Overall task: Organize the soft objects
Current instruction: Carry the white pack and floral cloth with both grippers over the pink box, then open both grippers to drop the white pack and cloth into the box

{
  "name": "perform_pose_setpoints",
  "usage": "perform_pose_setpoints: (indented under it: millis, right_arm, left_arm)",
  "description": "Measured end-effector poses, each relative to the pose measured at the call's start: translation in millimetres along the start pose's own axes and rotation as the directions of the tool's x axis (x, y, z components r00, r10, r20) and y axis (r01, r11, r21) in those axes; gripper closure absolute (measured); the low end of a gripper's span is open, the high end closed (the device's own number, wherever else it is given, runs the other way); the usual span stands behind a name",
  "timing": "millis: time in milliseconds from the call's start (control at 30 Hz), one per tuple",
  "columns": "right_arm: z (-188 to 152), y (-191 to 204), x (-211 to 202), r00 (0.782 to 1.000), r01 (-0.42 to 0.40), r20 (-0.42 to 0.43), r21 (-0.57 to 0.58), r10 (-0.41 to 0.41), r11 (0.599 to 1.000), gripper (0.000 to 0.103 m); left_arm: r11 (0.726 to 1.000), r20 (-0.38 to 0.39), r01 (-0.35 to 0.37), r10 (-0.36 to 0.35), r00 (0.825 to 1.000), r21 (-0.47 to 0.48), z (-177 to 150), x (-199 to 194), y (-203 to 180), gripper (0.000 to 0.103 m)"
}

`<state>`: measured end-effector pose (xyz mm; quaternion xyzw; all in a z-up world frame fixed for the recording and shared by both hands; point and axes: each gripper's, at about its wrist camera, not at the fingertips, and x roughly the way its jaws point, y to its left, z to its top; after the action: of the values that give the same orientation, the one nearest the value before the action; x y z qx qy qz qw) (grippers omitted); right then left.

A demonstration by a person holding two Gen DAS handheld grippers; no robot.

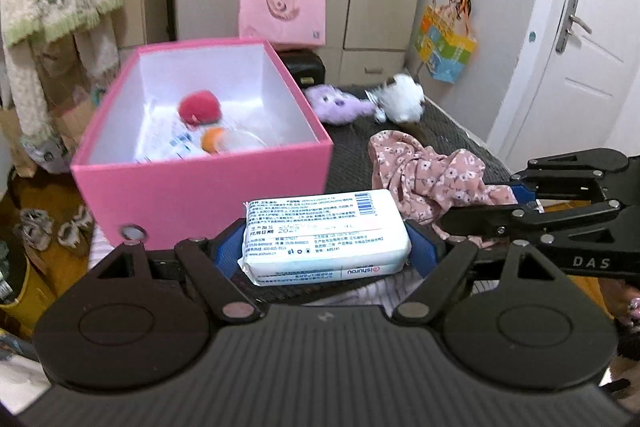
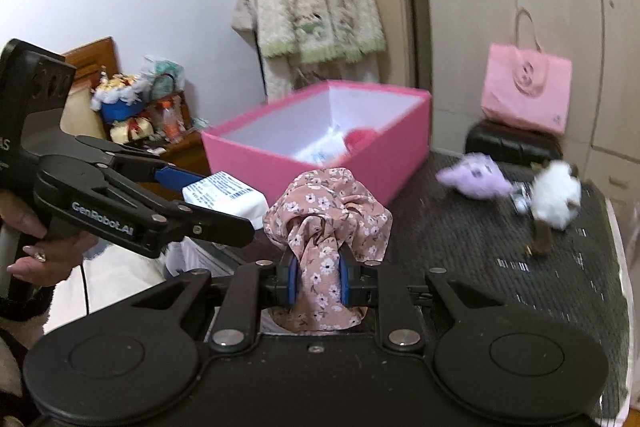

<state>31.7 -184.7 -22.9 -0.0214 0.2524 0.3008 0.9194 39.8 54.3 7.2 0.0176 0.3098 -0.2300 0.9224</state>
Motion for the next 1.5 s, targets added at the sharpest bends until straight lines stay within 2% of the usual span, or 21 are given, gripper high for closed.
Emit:
perform_pose_setpoints:
  millis: [133,267,467,633,700,800,933,1033,1167,1233,1300,1333,1500]
  right_arm:
    - [16.9,7.1,4.0,1.0,-0.008,0.024,-0.029,0.009,1.0,0.079]
    - [36.6,8.5,15.4,0.999,-0.006,0.039,-0.049,0.008,0.999,0.079]
    - [67.1,0.4,45.7,0.998,-0.006,0.062,-0.065,0.01,0.998,0.078]
    - [93.6,-10.1,81.4,0.998,-0.01,0.063,-0.074,0.015,0.997,0.078]
    - [100.5,-15.3,100.0,0.998,-0.004,0.055,-0.084,0.009,0.996,0.078]
    - [107.6,-20.5,125.3,0.999,0.013,0.032,-0.112,-0.009,0.994,0.078]
    - [119.7,-23.9,153.2,1.0,0.006,-0.002,-0.164,-0.007,0.986,0.078]
    - [127.8,-31.3,172.9,0.998,-0.013,-0.062,-0.151,0.004,0.988,0.078]
    - [130.4,-38.5,192.2,0.993,-0.008,-0.118,-0.148,-0.009,0.989,0.078]
    - [128.2,-39.5,197.5,0.991,-0.012,-0.136,-0.15,-0.009,0.989,0.074]
    - [127.5,-38.2,203.0,0.989,-0.006,-0.145,-0.15,-0.016,0.989,0.062]
    - [126.8,-36.9,203.1,0.989,0.006,-0.143,-0.153,-0.028,0.988,0.055]
    - [130.6,-30.4,193.0,0.992,0.027,-0.115,-0.177,-0.047,0.984,0.047]
  left_arm:
    - [1.0,0.054,0.016,-0.017,0.998,0.012,10.6,-11.2,10.1,0.022]
    - [0.999,0.067,0.036,-0.037,0.997,0.007,25.0,-5.4,21.9,0.021]
    - [1.0,0.073,-0.006,0.006,0.997,-0.003,49.6,13.0,44.0,0.022]
    - [0.998,0.077,-0.069,0.068,0.995,0.014,72.9,37.0,71.3,0.021]
    - [0.995,0.062,-0.101,0.1,0.993,0.016,77.9,50.8,83.4,0.021]
    - [0.995,-0.005,-0.098,0.098,0.995,0.016,85.6,75.6,99.2,0.021]
    - [0.989,-0.058,-0.129,0.134,0.989,0.078,93.2,101.6,105.5,0.021]
    - [0.985,-0.103,-0.114,0.128,0.986,0.131,96.7,116.5,109.2,0.021]
    - [0.984,-0.17,-0.104,0.129,0.977,0.146,100.6,130.0,115.6,0.021]
    - [0.987,-0.2,-0.07,0.099,0.975,0.147,101.6,136.2,116.5,0.02]
    - [0.989,-0.223,-0.067,0.097,0.97,0.134,100.8,141.7,116.8,0.02]
    - [0.988,-0.22,-0.07,0.1,0.97,0.136,100.0,142.0,115.5,0.02]
    - [0.975,-0.15,-0.09,0.122,0.981,0.204,96.9,122.7,104.1,0.018]
